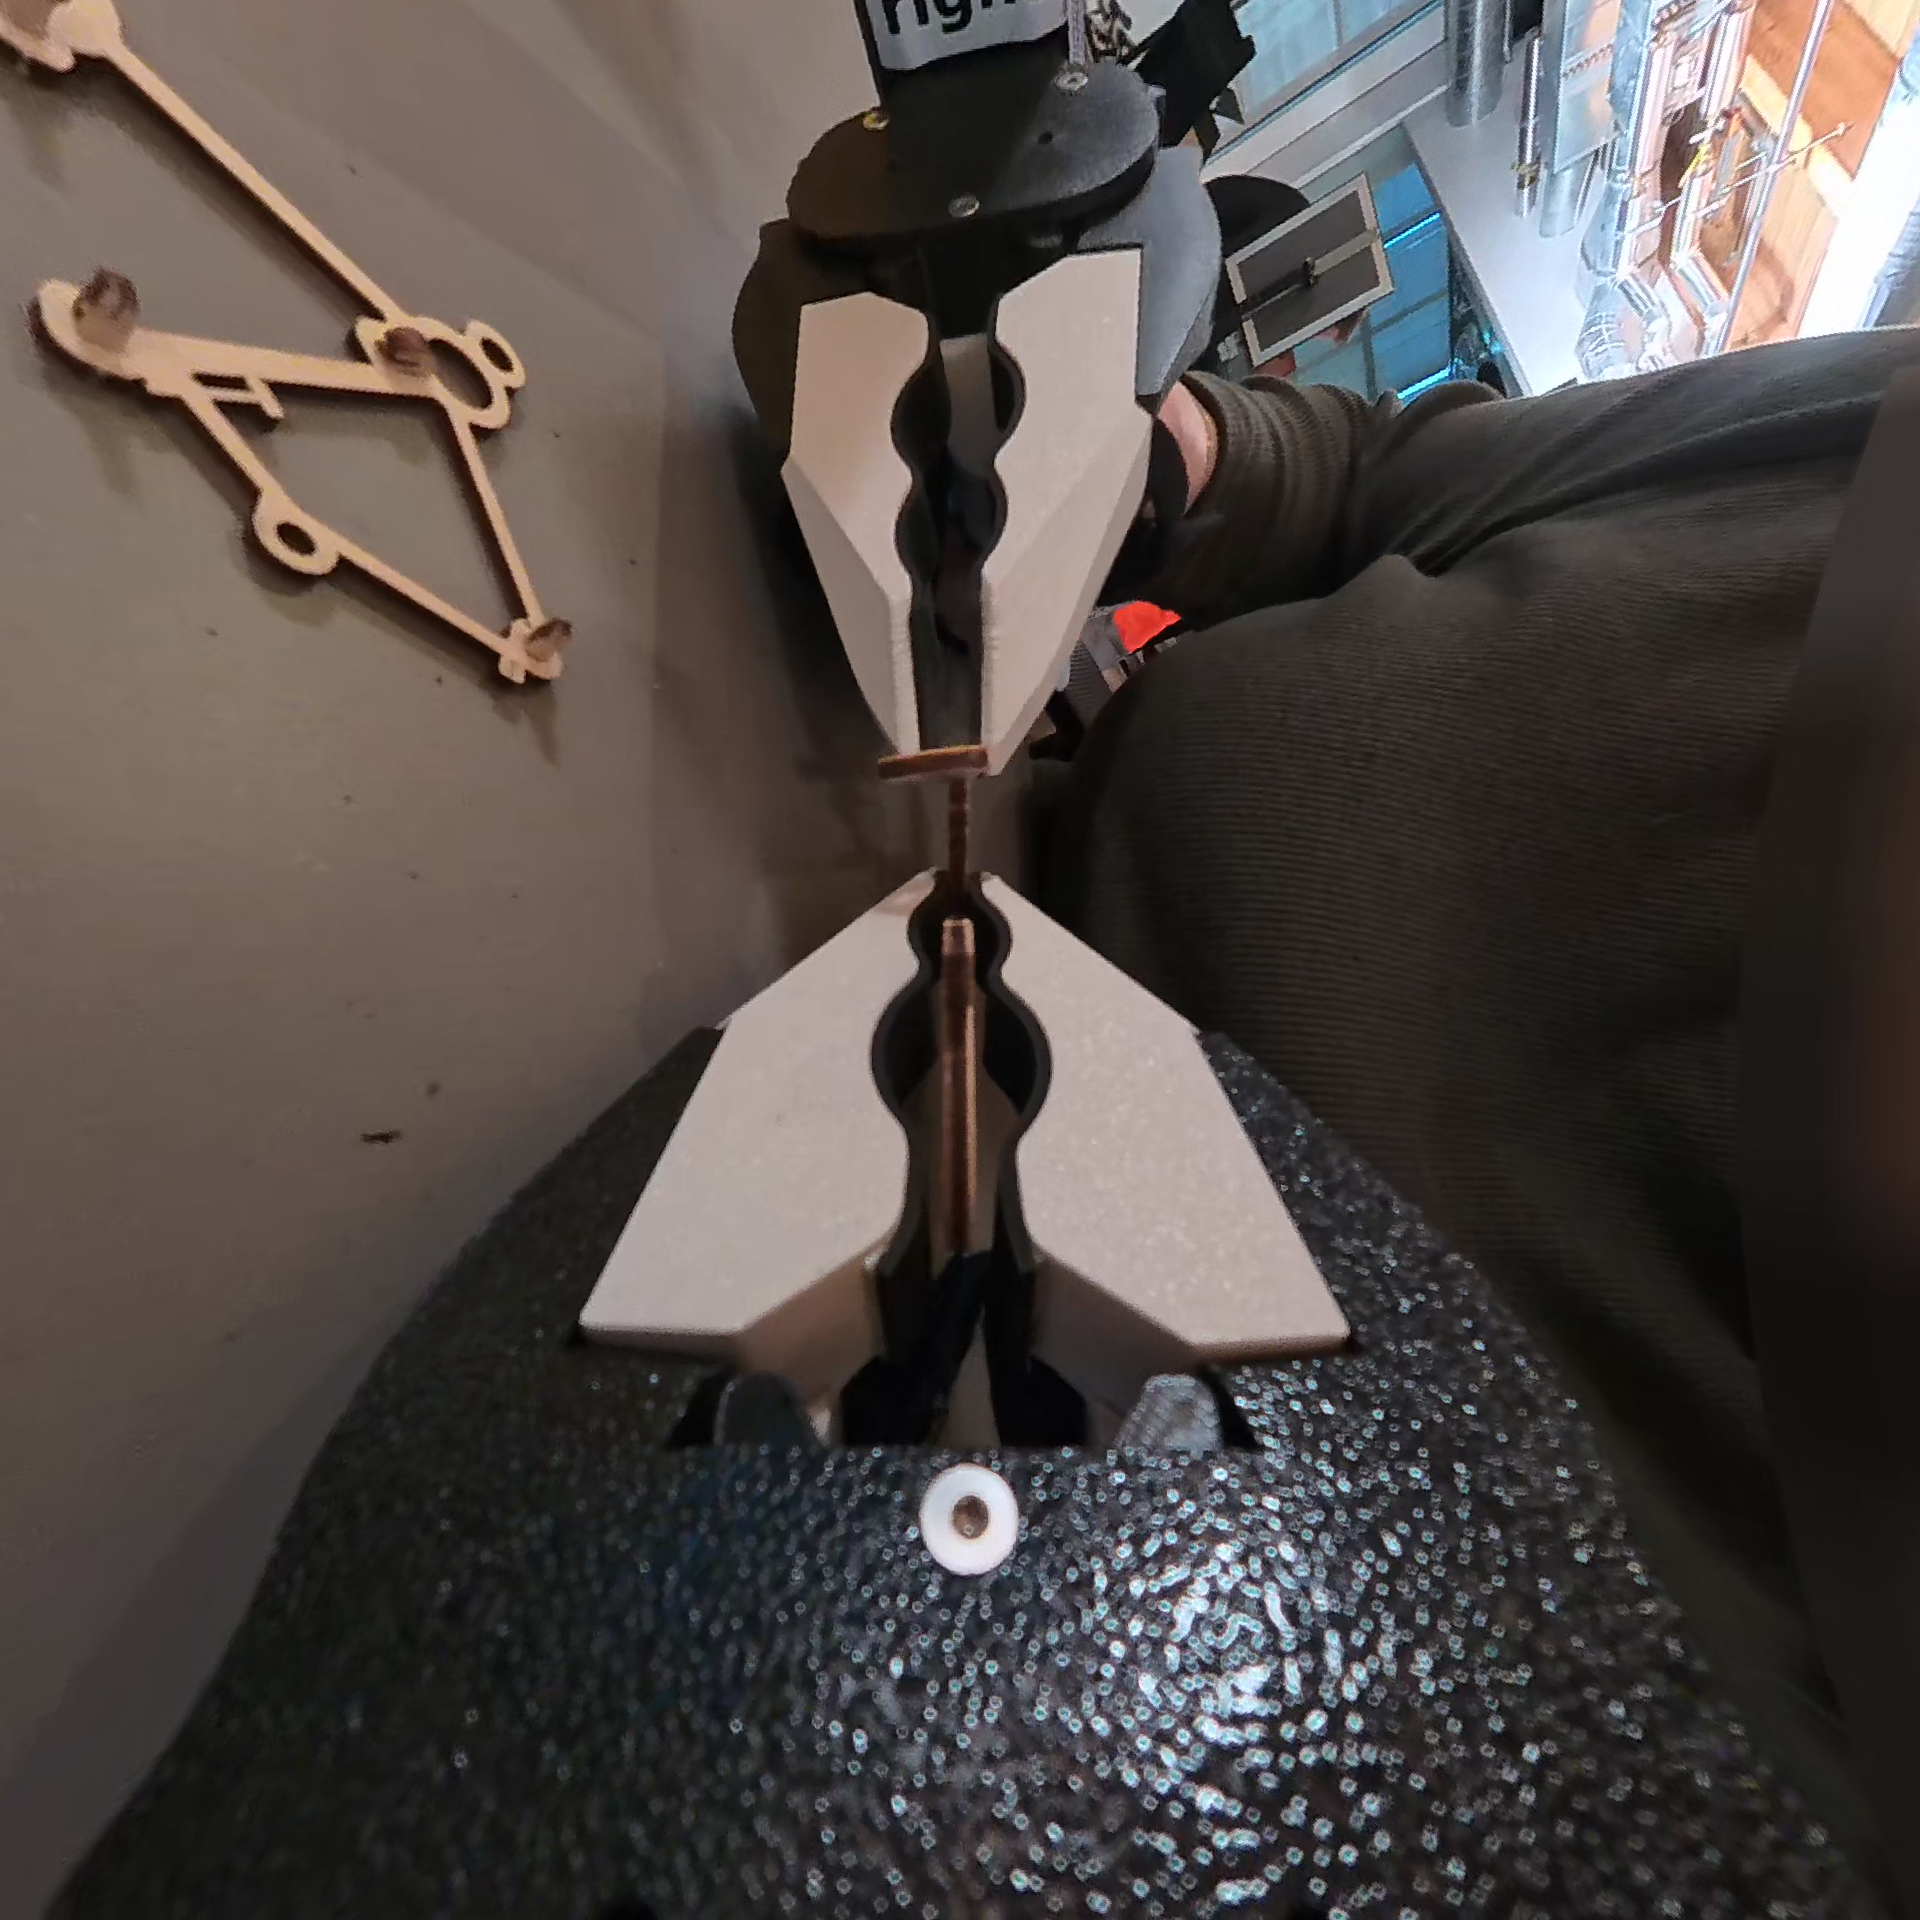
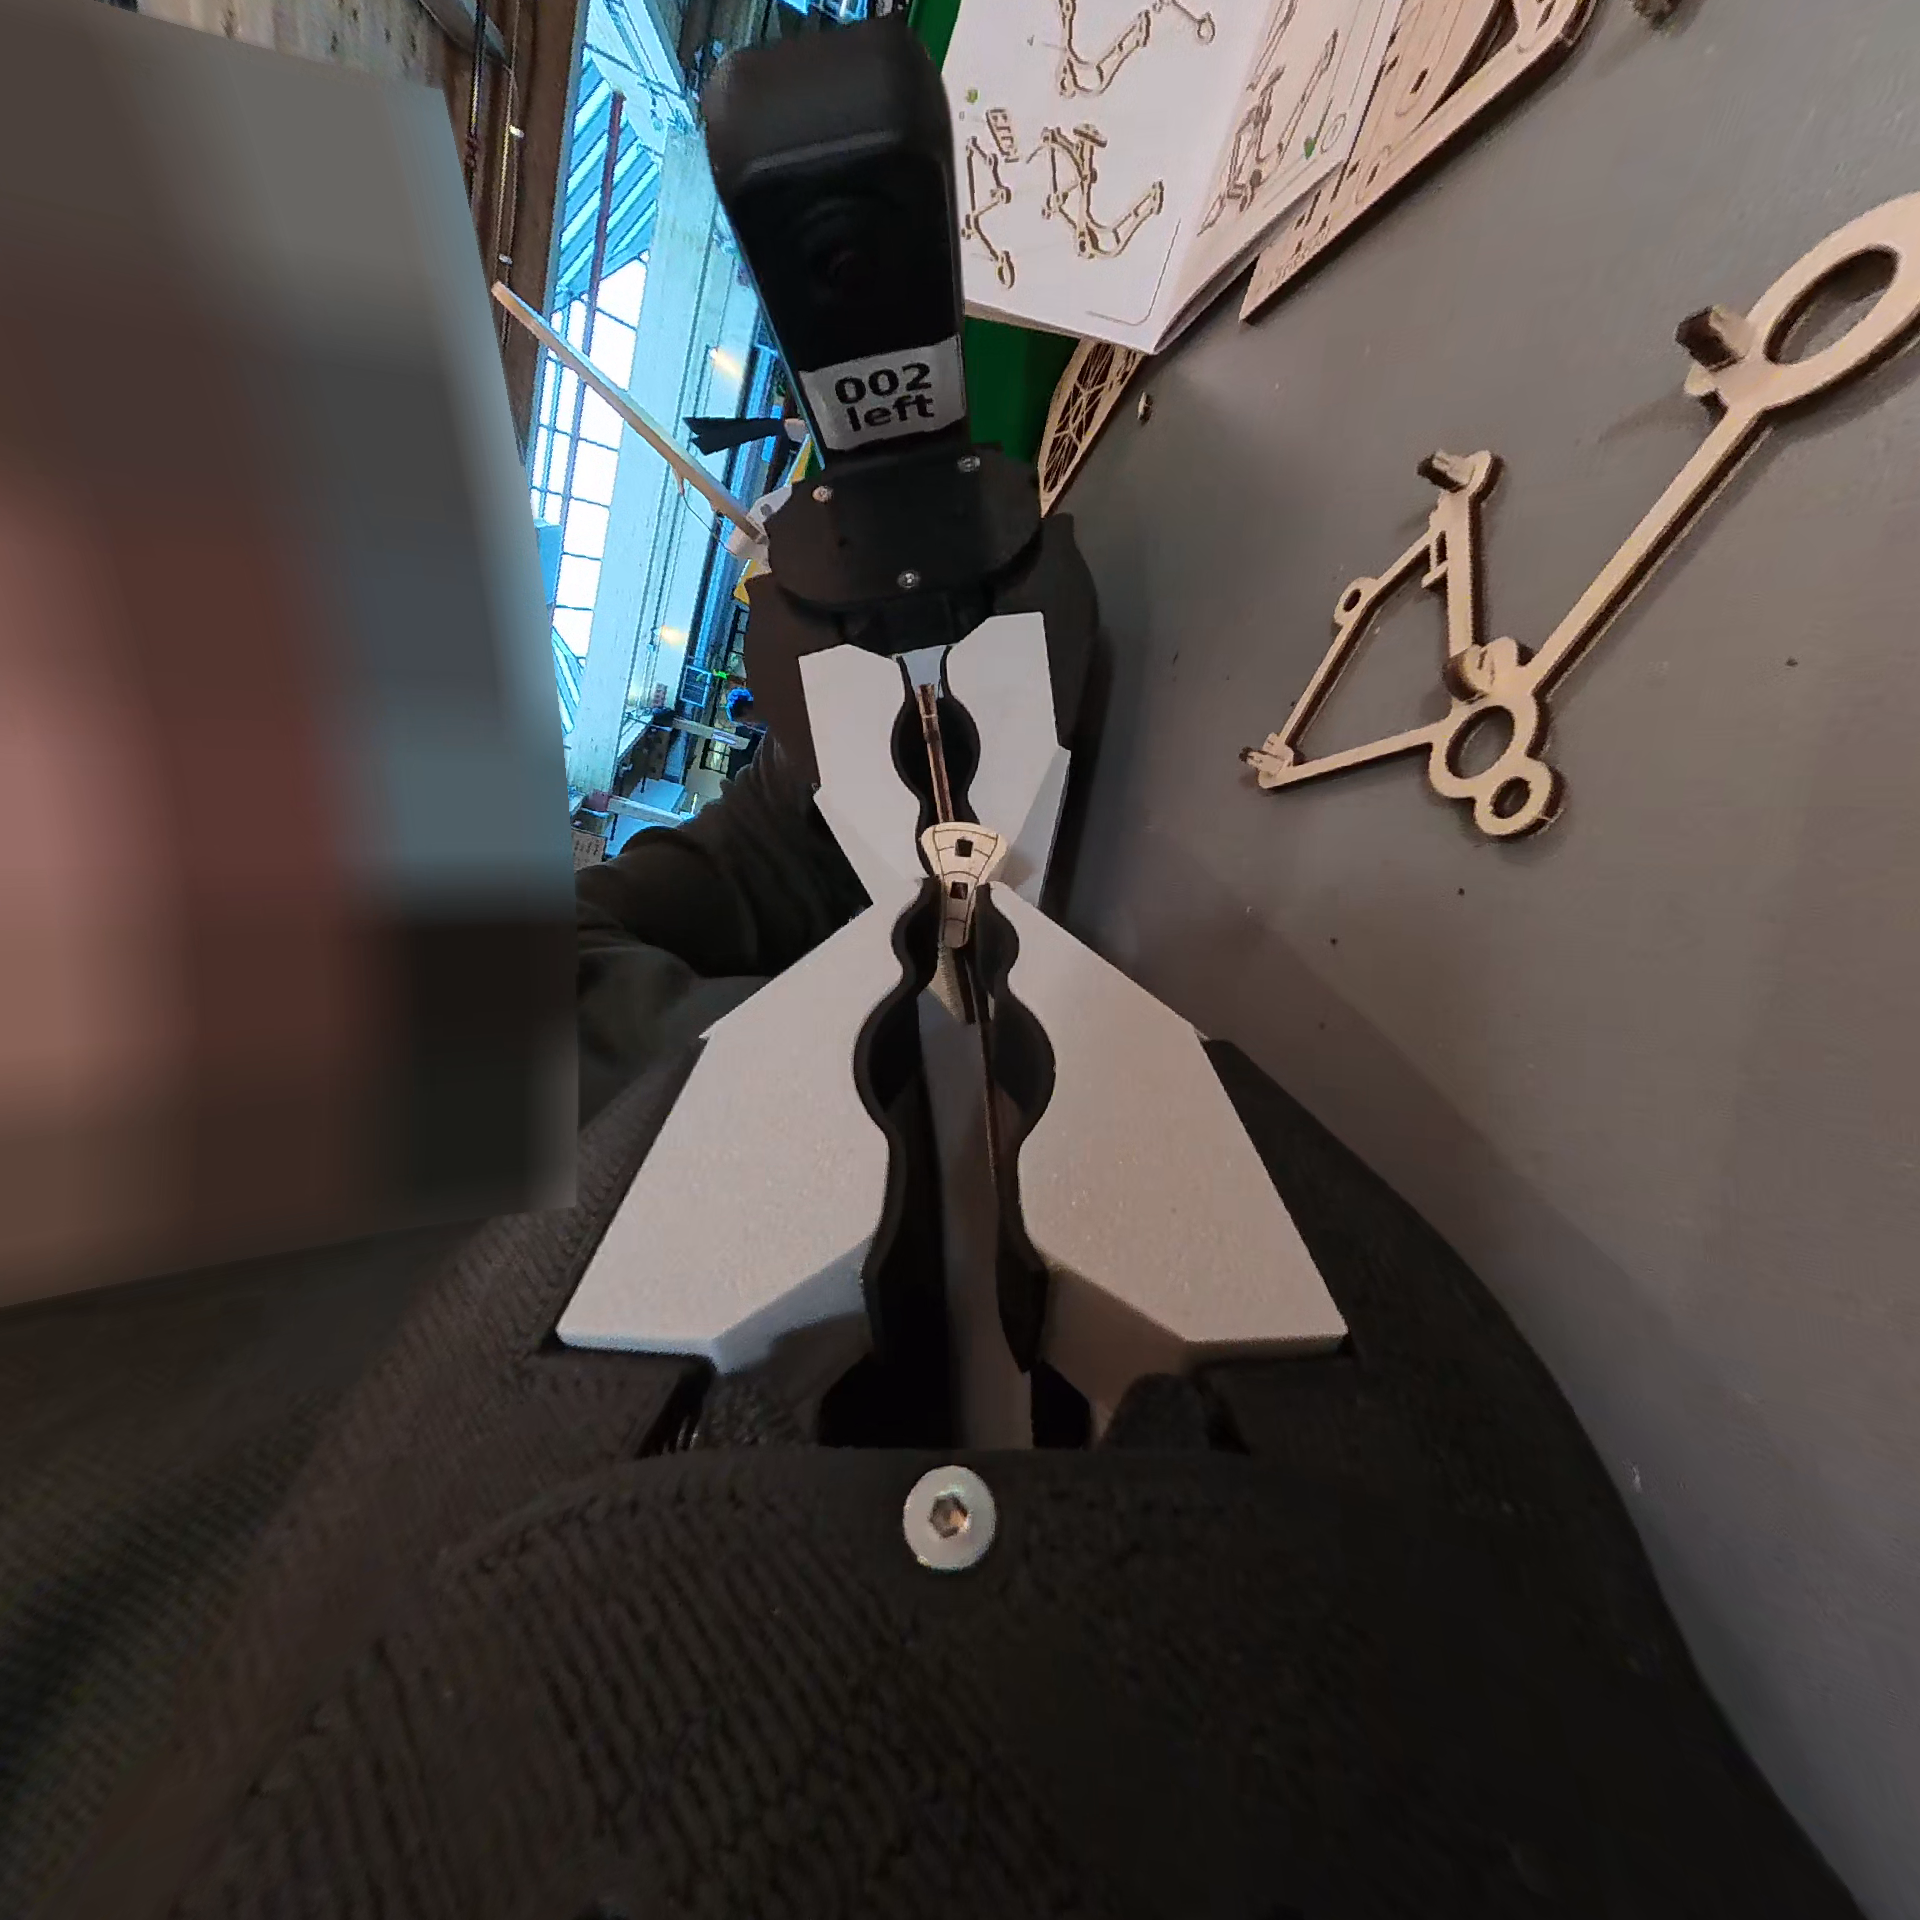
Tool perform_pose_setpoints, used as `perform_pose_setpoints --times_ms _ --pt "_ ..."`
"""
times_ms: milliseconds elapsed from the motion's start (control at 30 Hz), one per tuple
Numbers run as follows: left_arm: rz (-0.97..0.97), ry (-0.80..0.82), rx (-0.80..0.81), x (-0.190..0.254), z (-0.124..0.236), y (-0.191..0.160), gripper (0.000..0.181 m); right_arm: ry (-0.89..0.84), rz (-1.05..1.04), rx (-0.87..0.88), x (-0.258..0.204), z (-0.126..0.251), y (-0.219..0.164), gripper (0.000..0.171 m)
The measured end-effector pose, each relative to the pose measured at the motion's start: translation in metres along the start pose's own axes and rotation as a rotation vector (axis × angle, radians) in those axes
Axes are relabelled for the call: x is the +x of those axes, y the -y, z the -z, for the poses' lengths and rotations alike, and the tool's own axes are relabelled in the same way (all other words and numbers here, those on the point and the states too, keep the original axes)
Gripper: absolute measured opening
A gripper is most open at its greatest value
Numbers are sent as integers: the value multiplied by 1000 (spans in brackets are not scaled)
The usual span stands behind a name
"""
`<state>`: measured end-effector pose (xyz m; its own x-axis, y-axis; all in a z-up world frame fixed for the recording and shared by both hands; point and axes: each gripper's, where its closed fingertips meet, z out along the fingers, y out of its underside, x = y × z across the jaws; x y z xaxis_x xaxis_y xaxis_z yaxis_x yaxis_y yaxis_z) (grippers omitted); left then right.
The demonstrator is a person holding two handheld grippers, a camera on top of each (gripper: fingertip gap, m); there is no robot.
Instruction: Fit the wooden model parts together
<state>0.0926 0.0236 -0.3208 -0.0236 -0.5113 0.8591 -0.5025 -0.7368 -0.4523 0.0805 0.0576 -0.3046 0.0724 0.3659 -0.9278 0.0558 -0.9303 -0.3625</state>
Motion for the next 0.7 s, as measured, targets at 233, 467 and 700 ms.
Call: perform_pose_setpoints --times_ms 233,467,700 --pt "17 -4 -16 -1 -1 -2 0 -10 22 -3 0 0 -1 5" --pt "58 -46 -25 2 0 -2 0 -13 40 -7 -1 0 -1 5" --pt "104 -80 -44 3 -1 -3 0 -23 73 -34 0 0 -2 5"
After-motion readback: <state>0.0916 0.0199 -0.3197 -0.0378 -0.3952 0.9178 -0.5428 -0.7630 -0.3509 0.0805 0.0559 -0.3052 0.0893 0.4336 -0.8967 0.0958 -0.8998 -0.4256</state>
